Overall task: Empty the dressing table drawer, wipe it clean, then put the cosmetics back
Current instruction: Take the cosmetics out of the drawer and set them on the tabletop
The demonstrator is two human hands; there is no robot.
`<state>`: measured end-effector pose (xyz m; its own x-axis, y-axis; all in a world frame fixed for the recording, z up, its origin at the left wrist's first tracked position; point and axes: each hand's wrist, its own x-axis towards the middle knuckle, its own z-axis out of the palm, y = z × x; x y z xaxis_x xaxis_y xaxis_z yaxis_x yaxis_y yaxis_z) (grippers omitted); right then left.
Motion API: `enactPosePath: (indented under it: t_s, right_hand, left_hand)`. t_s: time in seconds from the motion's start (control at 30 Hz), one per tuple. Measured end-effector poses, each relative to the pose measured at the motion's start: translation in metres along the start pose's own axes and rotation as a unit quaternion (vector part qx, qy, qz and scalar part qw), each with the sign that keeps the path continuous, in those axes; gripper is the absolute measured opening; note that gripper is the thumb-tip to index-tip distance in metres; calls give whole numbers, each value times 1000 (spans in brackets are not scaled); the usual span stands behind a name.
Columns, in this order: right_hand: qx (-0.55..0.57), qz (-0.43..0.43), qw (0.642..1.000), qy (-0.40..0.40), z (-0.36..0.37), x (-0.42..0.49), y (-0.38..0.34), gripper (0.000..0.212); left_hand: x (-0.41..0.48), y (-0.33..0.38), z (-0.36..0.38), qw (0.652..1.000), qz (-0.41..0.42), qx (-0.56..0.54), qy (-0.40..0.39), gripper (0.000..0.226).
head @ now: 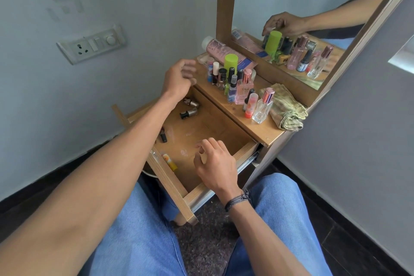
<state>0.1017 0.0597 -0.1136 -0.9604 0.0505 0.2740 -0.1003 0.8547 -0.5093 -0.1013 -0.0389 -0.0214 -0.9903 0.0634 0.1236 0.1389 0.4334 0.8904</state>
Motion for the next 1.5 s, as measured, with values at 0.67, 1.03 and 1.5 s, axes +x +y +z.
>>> enactPosePath:
  t_s: [0.67, 1.03, 1.5]
  right_hand:
    - [36, 40, 998, -26, -8, 84, 8, 26]
    - [-50, 35, 990, -124, 44, 173, -4, 47]
    - [-27, 19, 998, -59, 44, 132, -16, 25]
  left_hand:
    - [-32, -80, 10, 893, -17, 422, -156, 35]
    - [-28, -80, -21, 967, -107, 222, 66, 27]
    - [-23, -76, -23, 977, -50, 165, 123, 22]
